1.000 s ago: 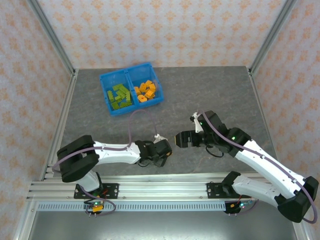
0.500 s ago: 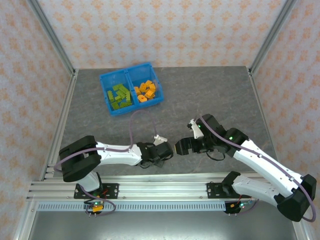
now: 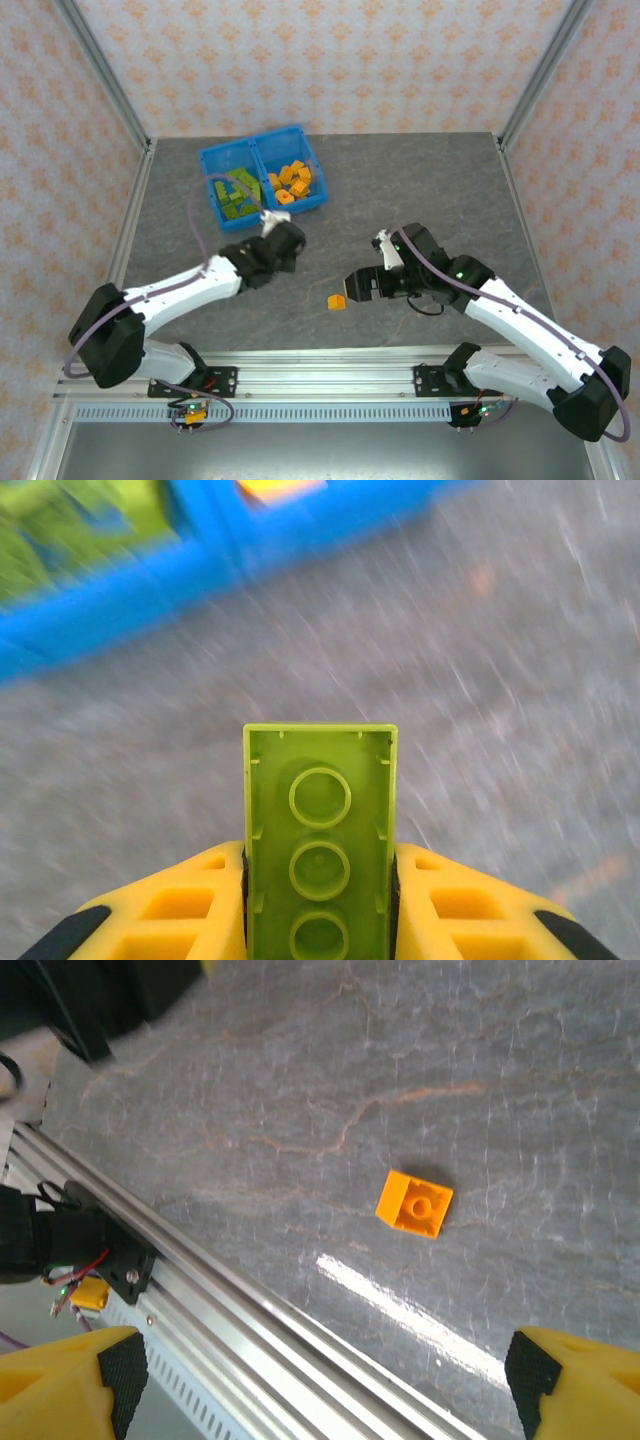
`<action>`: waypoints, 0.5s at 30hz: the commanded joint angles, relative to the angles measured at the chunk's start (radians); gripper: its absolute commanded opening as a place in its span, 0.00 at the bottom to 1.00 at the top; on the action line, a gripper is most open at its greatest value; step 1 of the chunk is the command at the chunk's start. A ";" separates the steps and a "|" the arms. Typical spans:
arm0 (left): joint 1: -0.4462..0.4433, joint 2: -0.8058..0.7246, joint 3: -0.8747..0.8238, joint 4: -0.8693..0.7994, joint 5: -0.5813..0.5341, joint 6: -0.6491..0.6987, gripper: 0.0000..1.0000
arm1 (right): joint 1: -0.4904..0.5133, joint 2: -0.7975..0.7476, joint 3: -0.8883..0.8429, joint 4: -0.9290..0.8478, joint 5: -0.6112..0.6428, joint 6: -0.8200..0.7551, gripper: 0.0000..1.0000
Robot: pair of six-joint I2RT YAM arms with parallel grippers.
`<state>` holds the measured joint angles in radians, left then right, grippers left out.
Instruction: Sort the legos into containers by color
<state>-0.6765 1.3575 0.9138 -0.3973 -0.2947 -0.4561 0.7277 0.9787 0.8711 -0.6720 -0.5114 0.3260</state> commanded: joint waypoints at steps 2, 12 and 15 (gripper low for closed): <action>0.175 -0.006 0.111 0.021 -0.003 0.135 0.29 | -0.002 0.005 -0.010 0.120 0.058 0.032 0.94; 0.453 0.379 0.495 0.018 0.010 0.136 0.29 | -0.002 -0.002 -0.032 0.160 0.038 0.089 0.94; 0.517 0.498 0.609 0.003 0.054 0.104 0.29 | -0.001 -0.031 -0.039 0.147 0.060 0.099 0.94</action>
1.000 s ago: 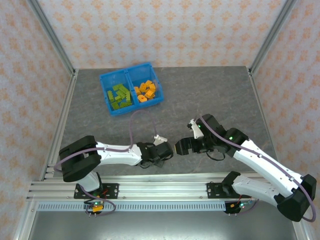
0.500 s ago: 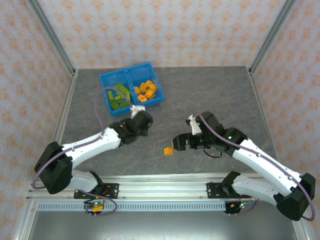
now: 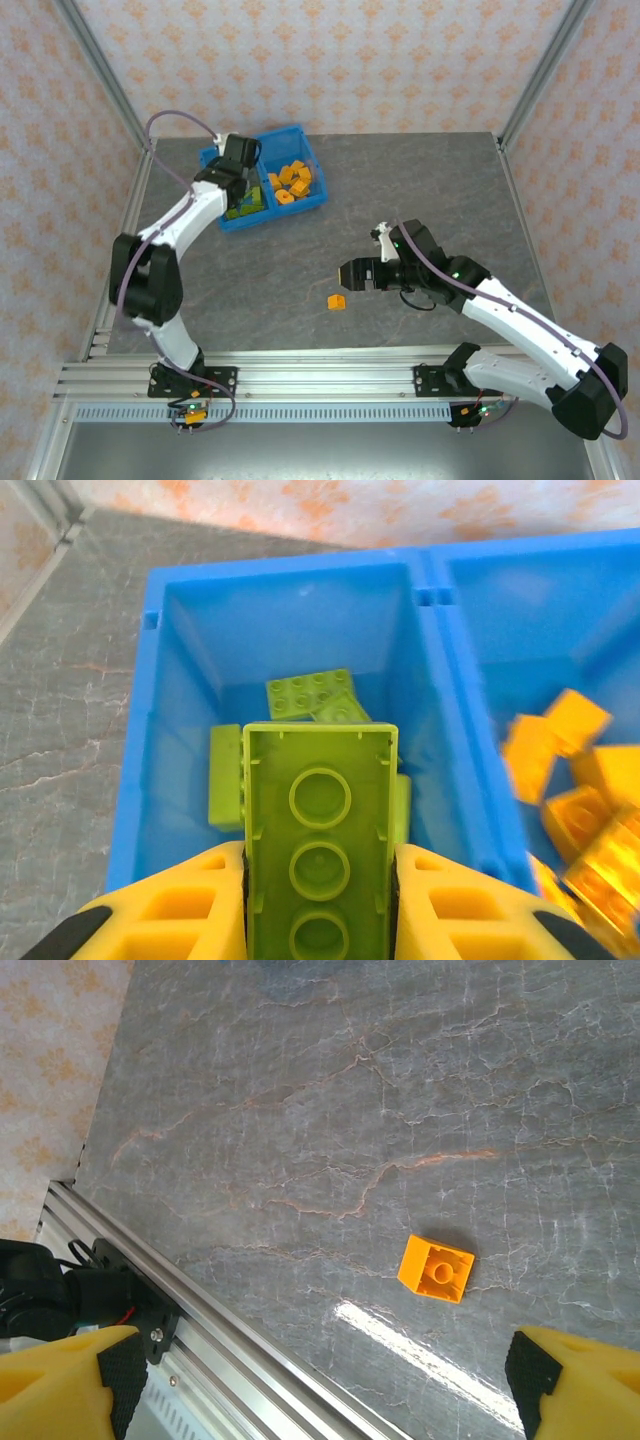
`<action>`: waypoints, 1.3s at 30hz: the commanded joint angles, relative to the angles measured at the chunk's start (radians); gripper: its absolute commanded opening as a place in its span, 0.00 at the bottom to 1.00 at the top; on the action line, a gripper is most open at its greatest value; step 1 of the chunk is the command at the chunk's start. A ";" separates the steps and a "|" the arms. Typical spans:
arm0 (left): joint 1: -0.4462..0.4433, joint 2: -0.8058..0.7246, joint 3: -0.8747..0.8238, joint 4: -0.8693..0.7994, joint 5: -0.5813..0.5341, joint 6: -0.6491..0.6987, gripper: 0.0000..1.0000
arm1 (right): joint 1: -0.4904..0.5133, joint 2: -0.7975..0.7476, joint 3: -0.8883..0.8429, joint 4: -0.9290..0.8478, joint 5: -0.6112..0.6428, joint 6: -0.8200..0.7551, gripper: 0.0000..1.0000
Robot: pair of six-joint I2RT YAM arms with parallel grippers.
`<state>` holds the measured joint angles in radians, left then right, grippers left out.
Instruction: Sort the legos into containers by color
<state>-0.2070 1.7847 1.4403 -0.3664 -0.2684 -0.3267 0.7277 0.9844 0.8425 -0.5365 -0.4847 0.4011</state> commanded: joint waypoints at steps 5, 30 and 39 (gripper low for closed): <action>0.090 0.267 0.324 -0.136 0.030 -0.022 0.36 | -0.002 -0.054 -0.004 0.003 0.053 0.028 0.94; -0.109 -0.410 -0.051 -0.066 0.249 0.091 0.57 | 0.014 0.206 0.008 0.144 0.081 -0.081 0.94; -0.359 -0.742 -0.260 -0.257 0.704 0.634 0.93 | 0.069 0.478 0.035 0.166 0.095 -0.198 0.91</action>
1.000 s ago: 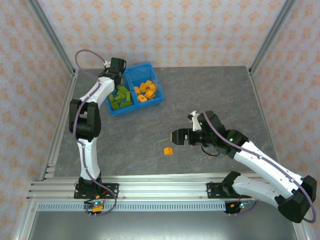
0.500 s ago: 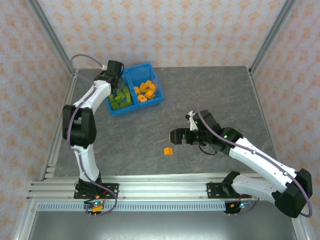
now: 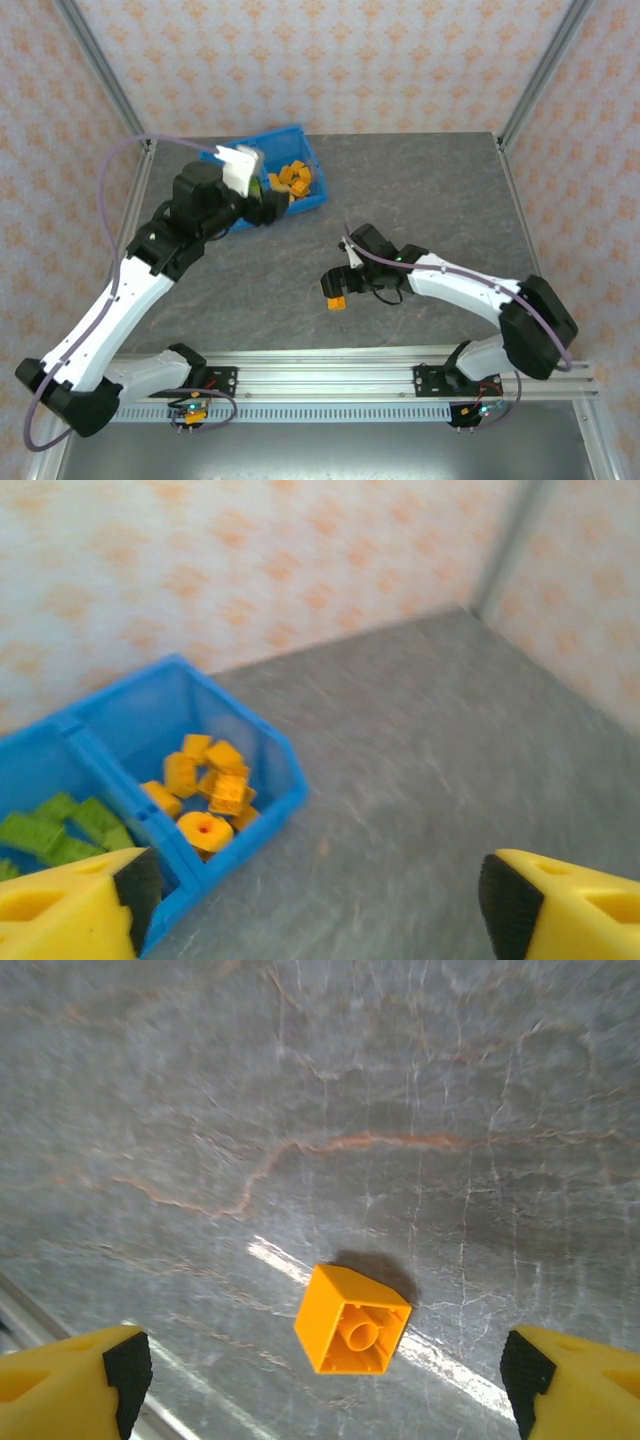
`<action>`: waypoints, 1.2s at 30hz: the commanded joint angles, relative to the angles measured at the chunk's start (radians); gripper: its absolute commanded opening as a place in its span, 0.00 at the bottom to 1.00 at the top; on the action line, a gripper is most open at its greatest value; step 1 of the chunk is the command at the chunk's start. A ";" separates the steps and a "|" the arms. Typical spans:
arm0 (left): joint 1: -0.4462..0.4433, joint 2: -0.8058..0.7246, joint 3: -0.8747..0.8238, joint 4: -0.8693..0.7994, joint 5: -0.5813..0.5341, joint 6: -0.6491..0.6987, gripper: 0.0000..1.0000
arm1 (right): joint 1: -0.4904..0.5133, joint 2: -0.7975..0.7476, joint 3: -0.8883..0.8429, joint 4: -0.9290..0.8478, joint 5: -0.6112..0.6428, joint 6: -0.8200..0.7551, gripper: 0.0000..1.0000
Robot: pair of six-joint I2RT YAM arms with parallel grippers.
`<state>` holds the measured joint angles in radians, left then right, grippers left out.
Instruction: Sort the legos into containers by color
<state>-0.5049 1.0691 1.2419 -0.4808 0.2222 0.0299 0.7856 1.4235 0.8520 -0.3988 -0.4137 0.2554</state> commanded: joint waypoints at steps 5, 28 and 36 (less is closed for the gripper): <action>-0.233 -0.127 -0.200 -0.260 0.245 0.677 0.99 | 0.034 0.128 0.044 -0.018 0.053 -0.061 0.87; -0.256 -0.211 -0.429 -0.261 0.408 1.011 1.00 | 0.112 0.286 0.022 0.004 0.094 0.252 0.52; -0.256 -0.209 -0.446 -0.270 0.399 1.020 1.00 | 0.112 0.298 0.046 0.016 0.128 0.259 0.41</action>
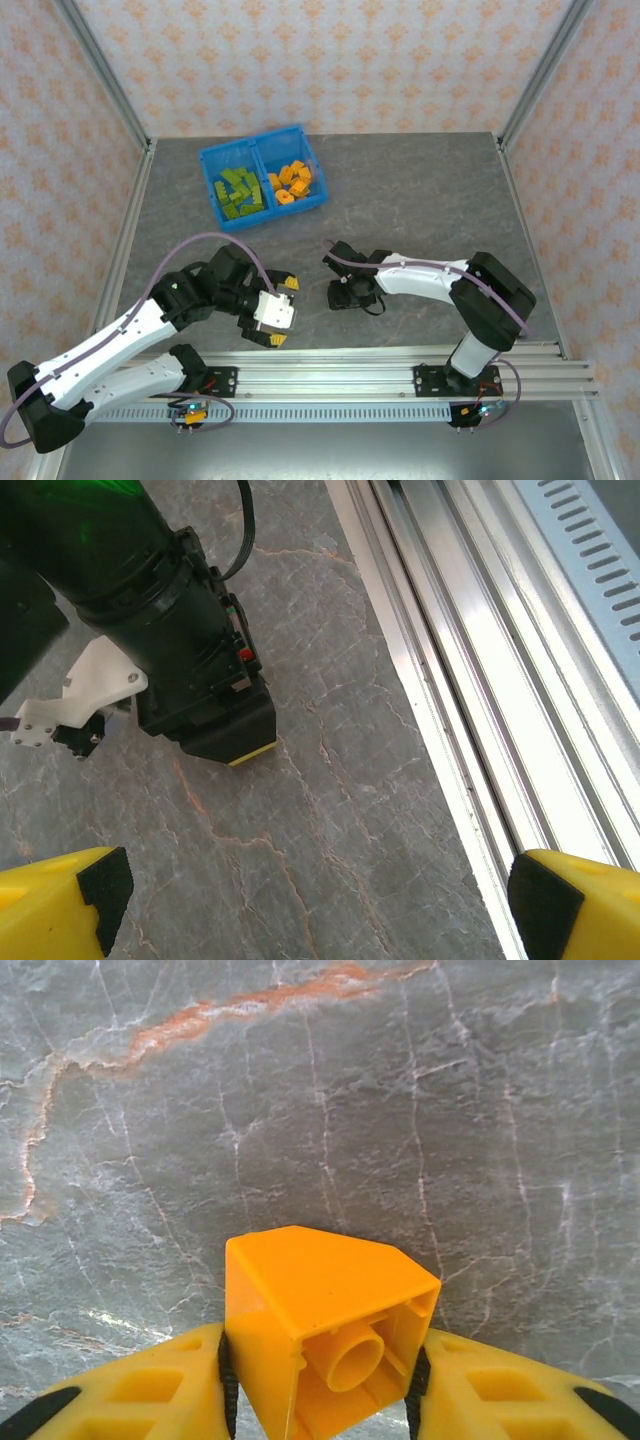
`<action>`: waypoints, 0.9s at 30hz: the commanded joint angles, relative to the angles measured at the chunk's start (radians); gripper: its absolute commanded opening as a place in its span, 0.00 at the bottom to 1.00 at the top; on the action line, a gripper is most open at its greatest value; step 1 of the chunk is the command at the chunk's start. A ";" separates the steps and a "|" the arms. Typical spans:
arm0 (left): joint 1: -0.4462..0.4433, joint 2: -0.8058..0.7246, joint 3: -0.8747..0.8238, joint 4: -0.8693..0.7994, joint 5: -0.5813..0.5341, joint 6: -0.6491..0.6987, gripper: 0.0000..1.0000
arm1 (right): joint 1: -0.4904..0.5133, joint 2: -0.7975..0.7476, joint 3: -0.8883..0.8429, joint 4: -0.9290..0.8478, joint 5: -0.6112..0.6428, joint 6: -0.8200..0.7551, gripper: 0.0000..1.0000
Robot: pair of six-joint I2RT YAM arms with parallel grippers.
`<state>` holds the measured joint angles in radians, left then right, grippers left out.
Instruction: Sort the legos into containers by color
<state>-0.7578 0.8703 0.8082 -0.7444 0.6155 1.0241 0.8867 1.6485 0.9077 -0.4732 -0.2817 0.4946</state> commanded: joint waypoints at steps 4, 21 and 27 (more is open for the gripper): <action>-0.003 -0.011 -0.013 -0.009 -0.002 0.027 0.99 | 0.011 0.013 -0.004 0.100 0.030 -0.001 0.39; 0.004 -0.208 -0.137 0.329 -0.264 -0.127 1.00 | -0.044 0.006 0.391 0.230 0.280 -0.224 0.34; 0.008 -0.225 -0.181 0.428 -0.516 -0.166 1.00 | -0.138 0.318 0.691 0.269 0.235 -0.251 0.34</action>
<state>-0.7574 0.6495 0.6514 -0.4202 0.2840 0.9047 0.7853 1.8526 1.5097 -0.2226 -0.0662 0.2863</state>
